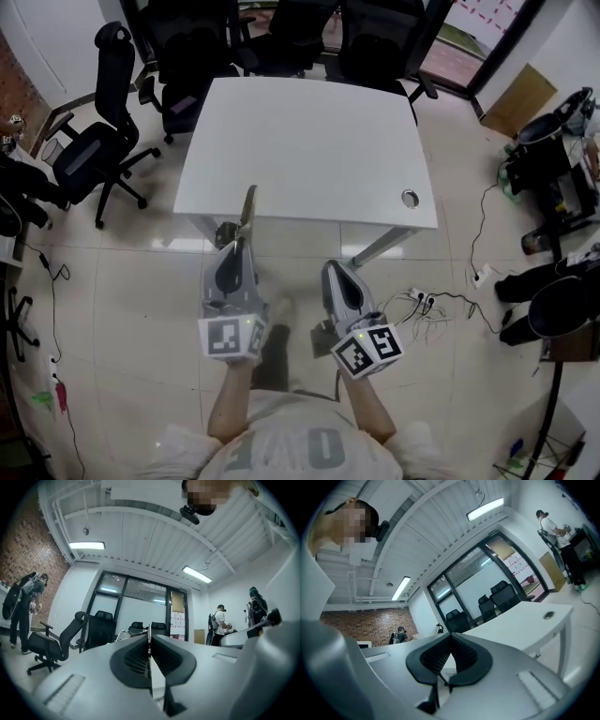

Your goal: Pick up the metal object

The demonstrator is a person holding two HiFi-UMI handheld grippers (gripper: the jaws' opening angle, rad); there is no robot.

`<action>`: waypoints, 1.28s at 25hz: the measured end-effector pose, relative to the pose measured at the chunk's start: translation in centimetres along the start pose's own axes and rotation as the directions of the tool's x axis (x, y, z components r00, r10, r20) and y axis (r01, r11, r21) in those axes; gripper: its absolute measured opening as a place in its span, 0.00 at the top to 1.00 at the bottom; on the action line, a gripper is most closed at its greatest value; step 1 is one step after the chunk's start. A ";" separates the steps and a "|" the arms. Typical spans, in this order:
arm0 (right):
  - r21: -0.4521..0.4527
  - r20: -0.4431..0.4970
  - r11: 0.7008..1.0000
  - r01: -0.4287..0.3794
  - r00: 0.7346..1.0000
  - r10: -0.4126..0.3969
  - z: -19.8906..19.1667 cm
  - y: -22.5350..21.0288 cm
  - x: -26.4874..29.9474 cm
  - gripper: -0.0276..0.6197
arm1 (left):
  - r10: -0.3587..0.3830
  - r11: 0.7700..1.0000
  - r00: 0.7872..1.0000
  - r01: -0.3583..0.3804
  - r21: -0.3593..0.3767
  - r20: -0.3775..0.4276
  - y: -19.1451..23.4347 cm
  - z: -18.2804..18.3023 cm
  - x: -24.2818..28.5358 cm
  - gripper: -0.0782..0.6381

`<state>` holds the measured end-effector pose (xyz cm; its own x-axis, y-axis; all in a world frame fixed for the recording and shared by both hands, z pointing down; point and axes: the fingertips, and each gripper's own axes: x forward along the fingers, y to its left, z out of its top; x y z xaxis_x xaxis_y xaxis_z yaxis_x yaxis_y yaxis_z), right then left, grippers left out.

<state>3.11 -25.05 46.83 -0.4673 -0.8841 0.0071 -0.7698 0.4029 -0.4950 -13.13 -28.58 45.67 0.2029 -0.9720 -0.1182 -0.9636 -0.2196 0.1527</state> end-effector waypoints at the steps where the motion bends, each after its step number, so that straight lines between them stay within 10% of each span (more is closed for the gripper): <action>1: -0.001 0.007 1.000 0.018 1.000 -0.018 -0.5 0.5 -2.5 0.94 | -0.008 1.000 1.000 0.008 -0.003 -0.004 -1.0 0.3 -2.2 0.89; 11: -0.043 0.025 0.997 0.071 0.997 -0.070 -1.5 8.4 -20.5 0.94 | -0.068 0.998 0.993 0.068 -0.003 -0.097 -8.3 4.2 -20.5 0.89; 32: -0.158 0.165 0.983 0.090 0.984 -0.064 0.2 18.9 -23.4 0.94 | -0.180 0.979 0.981 0.185 0.081 -0.066 -5.4 9.3 -27.5 0.89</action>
<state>-0.40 3.23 37.15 -0.3390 -0.9350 -0.1044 -0.8678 0.3536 -0.3492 -15.15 0.12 38.96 0.3839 -0.9200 -0.0785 -0.9204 -0.3881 0.0480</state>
